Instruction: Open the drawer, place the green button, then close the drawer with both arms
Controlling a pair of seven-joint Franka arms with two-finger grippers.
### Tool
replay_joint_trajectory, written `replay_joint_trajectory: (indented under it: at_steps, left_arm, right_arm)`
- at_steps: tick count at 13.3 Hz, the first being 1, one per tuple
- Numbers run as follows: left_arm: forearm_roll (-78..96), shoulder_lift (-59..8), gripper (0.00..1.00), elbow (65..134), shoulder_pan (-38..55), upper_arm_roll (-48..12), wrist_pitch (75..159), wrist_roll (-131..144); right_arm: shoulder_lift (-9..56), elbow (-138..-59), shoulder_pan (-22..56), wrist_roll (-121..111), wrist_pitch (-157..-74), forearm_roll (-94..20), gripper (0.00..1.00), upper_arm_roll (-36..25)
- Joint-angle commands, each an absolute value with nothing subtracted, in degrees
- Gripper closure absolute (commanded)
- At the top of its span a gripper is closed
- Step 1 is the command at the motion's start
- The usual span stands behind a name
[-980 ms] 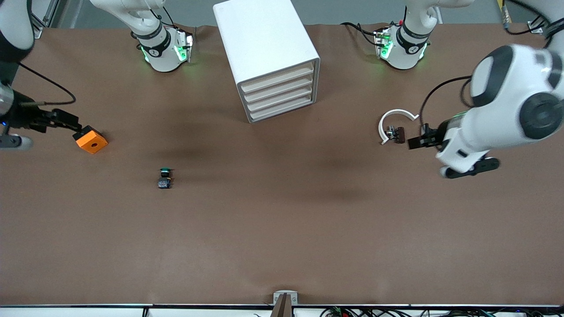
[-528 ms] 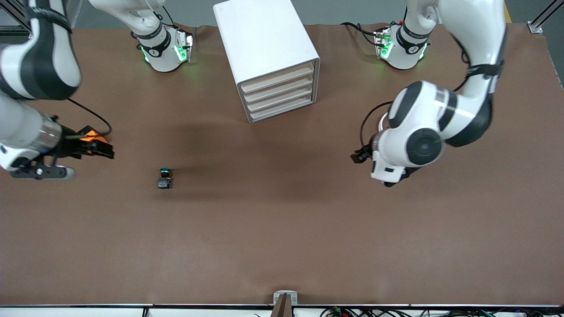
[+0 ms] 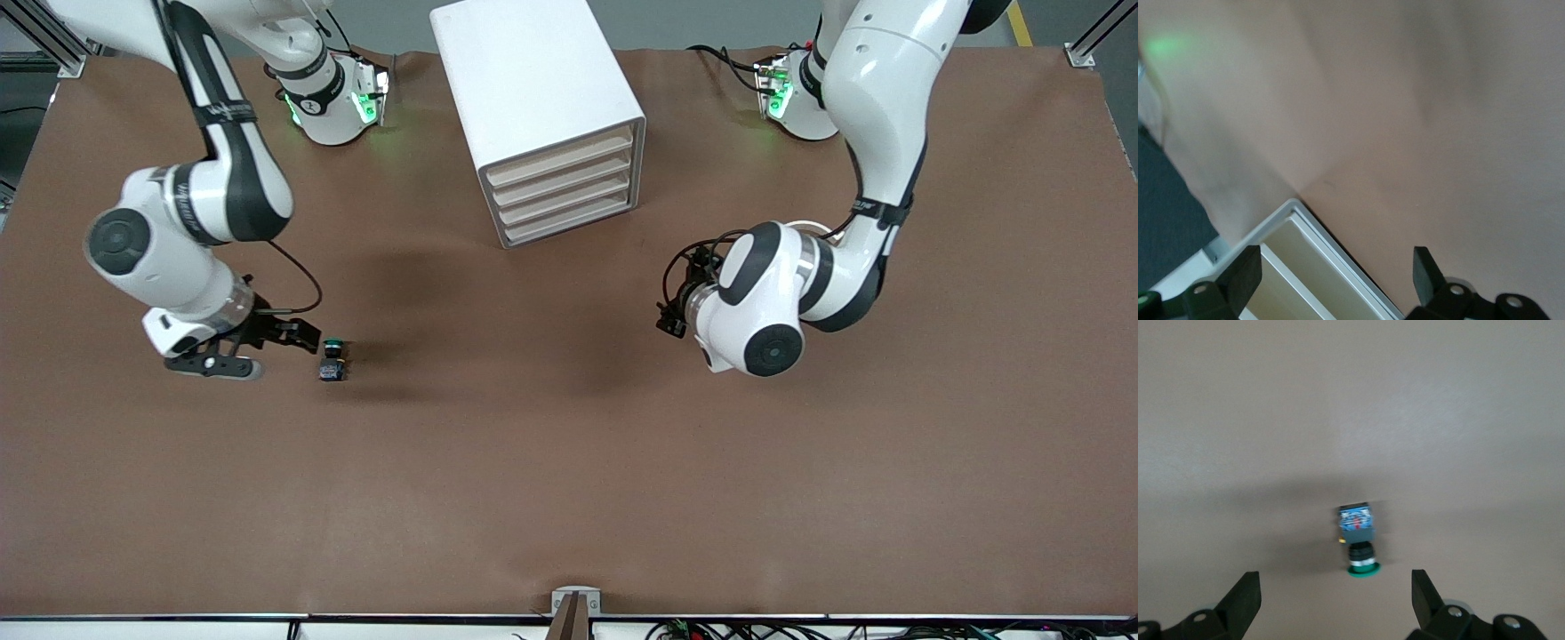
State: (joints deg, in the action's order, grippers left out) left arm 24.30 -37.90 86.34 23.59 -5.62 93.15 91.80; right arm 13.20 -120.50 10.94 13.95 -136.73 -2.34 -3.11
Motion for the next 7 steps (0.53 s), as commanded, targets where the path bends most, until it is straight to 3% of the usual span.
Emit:
replay_joint_trajectory:
  at_steps: [1, 7]
  left_arm:
    - [29.8, -41.8, 0.00, 85.3, 26.6, -5.4, 92.9, 96.5]
    - [43.4, -47.6, 0.00, 85.1, 27.4, -5.2, 93.1, 111.0]
  right_arm:
    - [17.4, -122.8, 12.7, 16.3, -145.3, -2.9, 0.00, -3.5]
    - [24.5, -122.1, 12.4, 15.6, -153.2, 1.3, 0.00, -3.7]
